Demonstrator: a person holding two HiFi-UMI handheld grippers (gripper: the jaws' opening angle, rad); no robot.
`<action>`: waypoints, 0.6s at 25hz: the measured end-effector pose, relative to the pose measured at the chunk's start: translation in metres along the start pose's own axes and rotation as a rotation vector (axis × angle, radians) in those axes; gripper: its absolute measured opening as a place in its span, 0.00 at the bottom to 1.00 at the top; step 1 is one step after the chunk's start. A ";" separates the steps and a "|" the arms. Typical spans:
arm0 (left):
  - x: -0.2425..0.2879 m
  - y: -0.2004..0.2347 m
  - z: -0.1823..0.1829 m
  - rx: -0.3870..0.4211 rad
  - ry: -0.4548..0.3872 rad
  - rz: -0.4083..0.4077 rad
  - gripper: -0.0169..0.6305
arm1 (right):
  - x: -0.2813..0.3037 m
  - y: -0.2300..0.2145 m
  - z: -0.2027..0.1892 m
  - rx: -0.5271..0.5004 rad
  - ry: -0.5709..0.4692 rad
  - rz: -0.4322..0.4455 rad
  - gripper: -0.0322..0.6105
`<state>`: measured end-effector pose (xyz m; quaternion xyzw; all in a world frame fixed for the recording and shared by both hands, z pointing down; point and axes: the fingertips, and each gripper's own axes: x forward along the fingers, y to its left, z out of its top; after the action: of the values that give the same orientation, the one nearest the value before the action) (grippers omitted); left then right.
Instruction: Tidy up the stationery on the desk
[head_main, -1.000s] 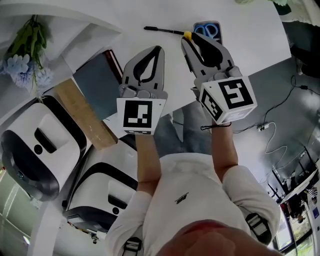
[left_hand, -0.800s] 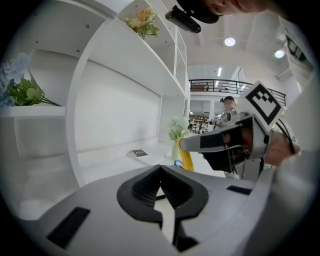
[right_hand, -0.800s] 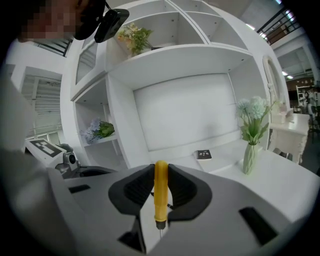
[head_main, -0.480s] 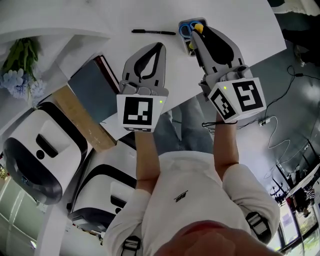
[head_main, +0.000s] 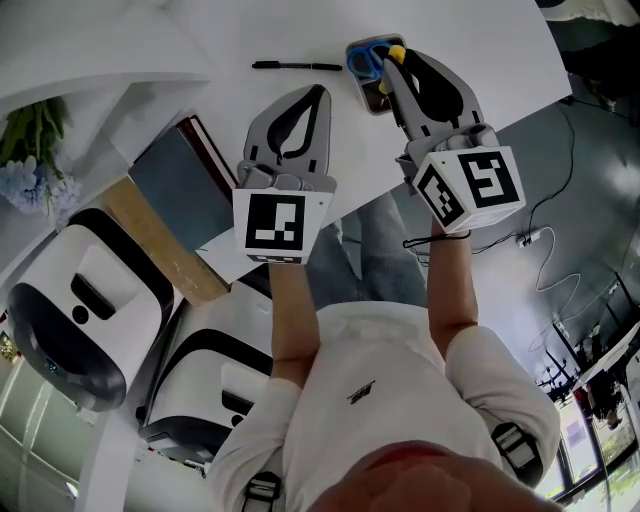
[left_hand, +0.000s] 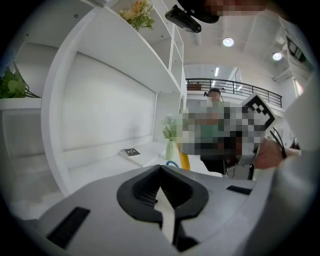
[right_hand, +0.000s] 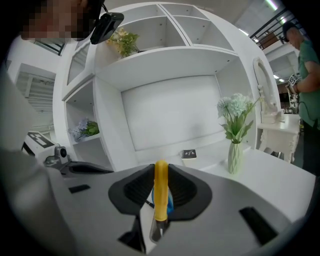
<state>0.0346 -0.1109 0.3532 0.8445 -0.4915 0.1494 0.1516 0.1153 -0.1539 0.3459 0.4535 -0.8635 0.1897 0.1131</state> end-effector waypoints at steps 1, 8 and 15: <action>0.001 0.000 -0.001 -0.002 0.001 0.000 0.03 | 0.002 0.000 -0.004 -0.006 0.013 -0.001 0.16; 0.004 -0.003 -0.003 -0.012 0.001 -0.006 0.03 | 0.003 0.001 -0.015 -0.045 0.052 -0.006 0.20; 0.001 -0.001 -0.003 -0.018 -0.003 -0.001 0.03 | 0.001 0.010 -0.010 -0.075 0.043 0.003 0.20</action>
<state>0.0360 -0.1103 0.3560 0.8435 -0.4927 0.1434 0.1586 0.1066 -0.1452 0.3528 0.4436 -0.8679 0.1672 0.1485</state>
